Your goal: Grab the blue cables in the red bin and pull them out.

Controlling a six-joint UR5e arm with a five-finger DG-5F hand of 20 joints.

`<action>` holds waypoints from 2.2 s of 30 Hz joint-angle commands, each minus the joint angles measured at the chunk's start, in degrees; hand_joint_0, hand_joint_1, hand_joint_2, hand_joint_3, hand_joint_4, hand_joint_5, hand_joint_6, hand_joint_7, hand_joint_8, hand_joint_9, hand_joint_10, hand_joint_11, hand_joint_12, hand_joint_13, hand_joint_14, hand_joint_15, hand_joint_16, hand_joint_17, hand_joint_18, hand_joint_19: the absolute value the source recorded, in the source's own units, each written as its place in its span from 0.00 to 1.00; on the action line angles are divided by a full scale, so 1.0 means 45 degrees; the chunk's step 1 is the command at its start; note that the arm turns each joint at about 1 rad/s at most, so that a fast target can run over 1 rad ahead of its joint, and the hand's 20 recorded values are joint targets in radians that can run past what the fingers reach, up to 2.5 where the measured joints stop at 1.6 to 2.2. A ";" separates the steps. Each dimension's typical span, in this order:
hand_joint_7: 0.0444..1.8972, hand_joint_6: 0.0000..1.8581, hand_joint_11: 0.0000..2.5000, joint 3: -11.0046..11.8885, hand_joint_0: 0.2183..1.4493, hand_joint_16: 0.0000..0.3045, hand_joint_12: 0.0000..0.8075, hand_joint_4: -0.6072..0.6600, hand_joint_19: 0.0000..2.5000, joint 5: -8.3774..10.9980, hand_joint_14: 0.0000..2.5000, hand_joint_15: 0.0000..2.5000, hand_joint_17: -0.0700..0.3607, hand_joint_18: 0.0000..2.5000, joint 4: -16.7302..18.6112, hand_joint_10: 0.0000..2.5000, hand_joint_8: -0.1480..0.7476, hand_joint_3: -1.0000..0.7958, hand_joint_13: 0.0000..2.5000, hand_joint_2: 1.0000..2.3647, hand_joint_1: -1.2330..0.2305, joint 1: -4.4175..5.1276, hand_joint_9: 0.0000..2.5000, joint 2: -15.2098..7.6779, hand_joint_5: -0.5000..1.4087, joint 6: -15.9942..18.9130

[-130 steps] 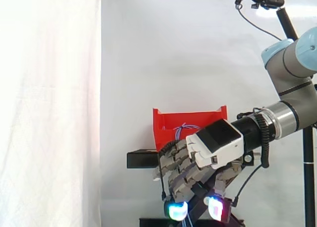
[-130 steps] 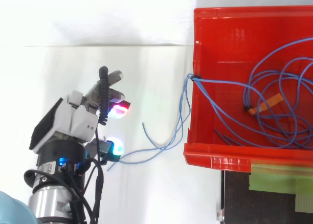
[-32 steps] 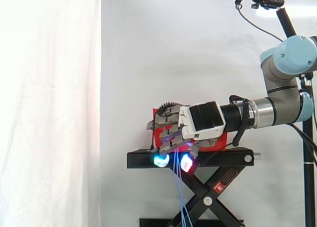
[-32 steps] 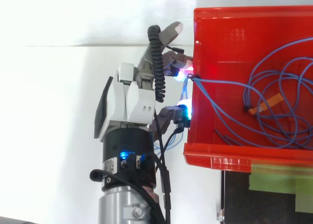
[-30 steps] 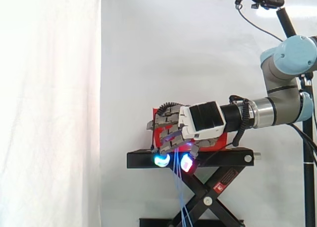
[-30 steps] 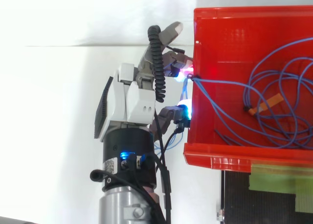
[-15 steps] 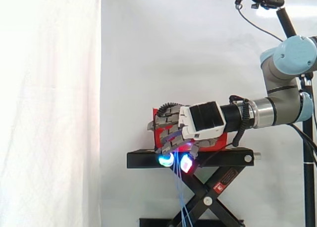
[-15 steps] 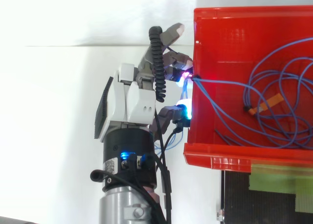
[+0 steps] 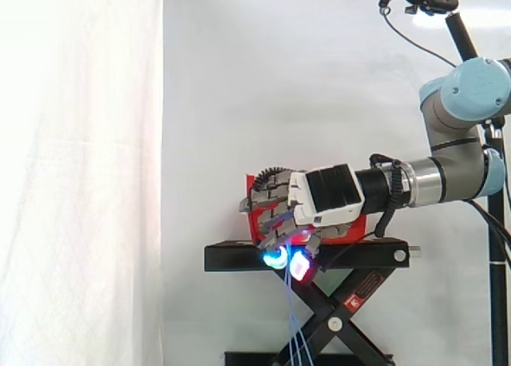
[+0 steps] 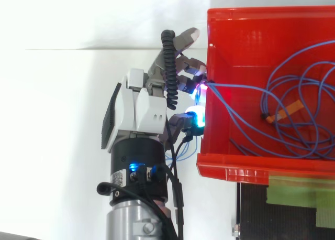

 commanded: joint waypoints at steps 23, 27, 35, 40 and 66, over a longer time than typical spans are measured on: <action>0.40 0.00 0.38 -0.0003 0.48 0.15 0.44 0.49 0.20 -0.0078 0.01 0.14 0.41 0.19 -0.0009 0.01 0.45 0.00 0.22 0.00 0.26 -0.0035 0.36 0.0013 0.67 -0.0009; 0.40 0.00 0.38 0.0095 0.48 0.15 0.44 0.49 0.20 -0.0157 0.01 0.14 0.41 0.19 0.0011 0.01 0.45 0.00 0.22 0.00 0.26 -0.0054 0.36 0.0013 0.67 -0.0009; 0.40 0.00 0.38 0.0388 0.48 0.15 0.44 0.50 0.20 -0.0157 0.01 0.14 0.41 0.19 -0.0497 0.01 0.45 0.00 0.22 0.00 0.26 -0.0074 0.36 0.0013 0.67 -0.0009; 0.42 0.00 0.38 0.0388 0.48 0.15 0.43 0.50 0.20 -0.0157 0.01 0.14 0.41 0.19 -0.0536 0.01 0.45 0.00 0.22 0.00 0.26 -0.0074 0.36 0.0013 0.68 0.0011; 0.35 0.30 0.38 0.0388 0.52 0.15 0.42 0.48 0.19 -0.0157 0.01 0.14 0.40 0.20 -0.0478 0.01 0.45 0.00 0.23 0.00 0.28 -0.0074 0.38 0.0013 0.66 -0.0009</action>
